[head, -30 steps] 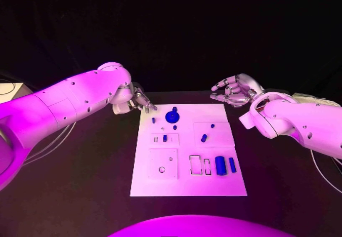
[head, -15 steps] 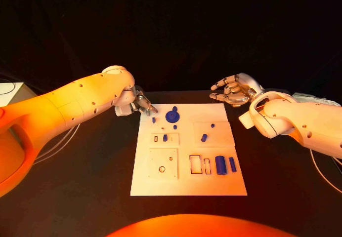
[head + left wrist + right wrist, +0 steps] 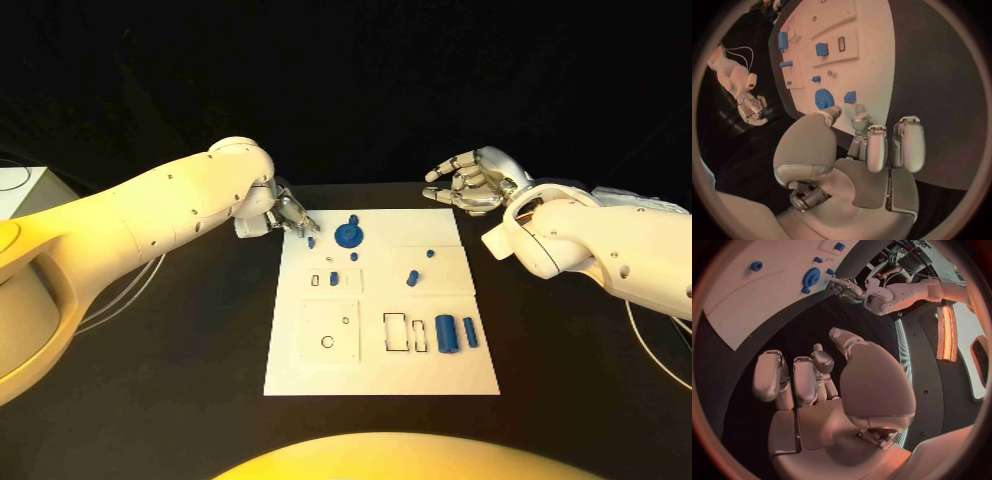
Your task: Assemble the parts on the task board
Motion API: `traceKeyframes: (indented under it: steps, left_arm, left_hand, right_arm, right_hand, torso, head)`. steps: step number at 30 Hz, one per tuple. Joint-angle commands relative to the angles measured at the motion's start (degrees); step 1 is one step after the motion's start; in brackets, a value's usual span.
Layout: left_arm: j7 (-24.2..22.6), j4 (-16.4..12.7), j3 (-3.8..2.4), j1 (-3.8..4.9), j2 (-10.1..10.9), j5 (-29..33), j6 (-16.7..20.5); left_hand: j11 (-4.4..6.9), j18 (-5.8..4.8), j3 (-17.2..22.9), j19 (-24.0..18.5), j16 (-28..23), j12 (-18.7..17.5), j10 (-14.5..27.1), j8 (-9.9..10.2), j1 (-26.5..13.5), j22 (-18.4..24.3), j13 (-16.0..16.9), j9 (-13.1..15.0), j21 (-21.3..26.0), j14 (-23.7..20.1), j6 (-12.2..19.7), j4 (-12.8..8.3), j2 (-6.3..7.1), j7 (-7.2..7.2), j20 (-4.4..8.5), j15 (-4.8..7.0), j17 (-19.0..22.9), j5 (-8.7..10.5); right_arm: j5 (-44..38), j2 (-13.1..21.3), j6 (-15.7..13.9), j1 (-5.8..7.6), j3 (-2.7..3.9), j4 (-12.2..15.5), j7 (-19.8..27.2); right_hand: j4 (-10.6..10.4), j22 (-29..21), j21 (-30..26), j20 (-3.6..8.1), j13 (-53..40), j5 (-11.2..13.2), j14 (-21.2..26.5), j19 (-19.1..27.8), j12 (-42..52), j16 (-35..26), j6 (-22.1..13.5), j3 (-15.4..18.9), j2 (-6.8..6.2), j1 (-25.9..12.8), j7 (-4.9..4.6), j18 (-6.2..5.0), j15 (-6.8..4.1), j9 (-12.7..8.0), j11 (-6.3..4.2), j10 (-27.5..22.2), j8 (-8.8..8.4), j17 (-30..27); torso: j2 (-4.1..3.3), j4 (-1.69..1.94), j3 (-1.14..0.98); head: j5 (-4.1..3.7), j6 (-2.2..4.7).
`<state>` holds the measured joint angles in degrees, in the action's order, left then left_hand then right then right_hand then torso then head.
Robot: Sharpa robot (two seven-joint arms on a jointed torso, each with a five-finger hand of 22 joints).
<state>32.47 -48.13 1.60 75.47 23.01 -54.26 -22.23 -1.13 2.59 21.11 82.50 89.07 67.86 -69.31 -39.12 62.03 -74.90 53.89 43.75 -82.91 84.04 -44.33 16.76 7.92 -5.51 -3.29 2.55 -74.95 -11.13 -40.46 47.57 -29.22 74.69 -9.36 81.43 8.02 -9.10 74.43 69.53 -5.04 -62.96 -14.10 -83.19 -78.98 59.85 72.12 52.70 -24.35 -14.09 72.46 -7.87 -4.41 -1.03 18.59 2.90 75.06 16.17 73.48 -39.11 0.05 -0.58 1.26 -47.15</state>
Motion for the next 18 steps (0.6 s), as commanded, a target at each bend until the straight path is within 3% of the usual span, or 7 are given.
traceKeyframes:
  steps: [1,18]
  left_arm:
    - [-0.9,0.3,0.03,-0.19,-0.3,0.7,-1.4]
    - [-1.3,0.9,0.22,-0.61,-0.7,1.0,-2.4]
  left_hand:
    - [-0.30,0.34,-0.3,0.1,0.1,0.2,0.0,0.4,-0.3,-2.8,0.1,-0.1,0.0,5.4,-0.3,-0.2,-0.18,-0.13,-0.45,-0.50,-13.8,0.17]
    - [-0.23,0.35,0.0,0.1,0.1,0.3,-0.1,0.4,0.4,-2.8,0.1,-0.2,0.0,5.5,-0.5,-0.4,-0.78,-0.04,-0.45,-0.46,-13.8,-0.04]
  right_arm:
    - [0.0,-0.1,0.5,-0.02,0.01,0.1,0.8]
    - [0.0,-0.1,0.5,-0.01,0.01,0.1,0.7]
  right_hand:
    - [-0.3,-0.1,-0.2,-0.02,0.1,-0.2,0.4,0.5,-0.4,-0.2,-0.3,0.1,0.26,-0.2,-0.01,-0.61,-0.03,0.1,-0.02,-0.4,0.30,-0.1]
    - [-0.3,-0.1,-0.2,-0.02,0.1,-0.2,0.4,0.5,-0.4,-0.2,-0.3,0.1,0.26,-0.2,-0.01,-0.61,-0.03,0.1,-0.02,-0.4,0.30,-0.1]
  torso:
    - [-0.04,-0.03,0.04]
    - [0.05,0.07,0.00]
  head:
    - [-0.04,-0.08]
    - [-0.14,-0.42]
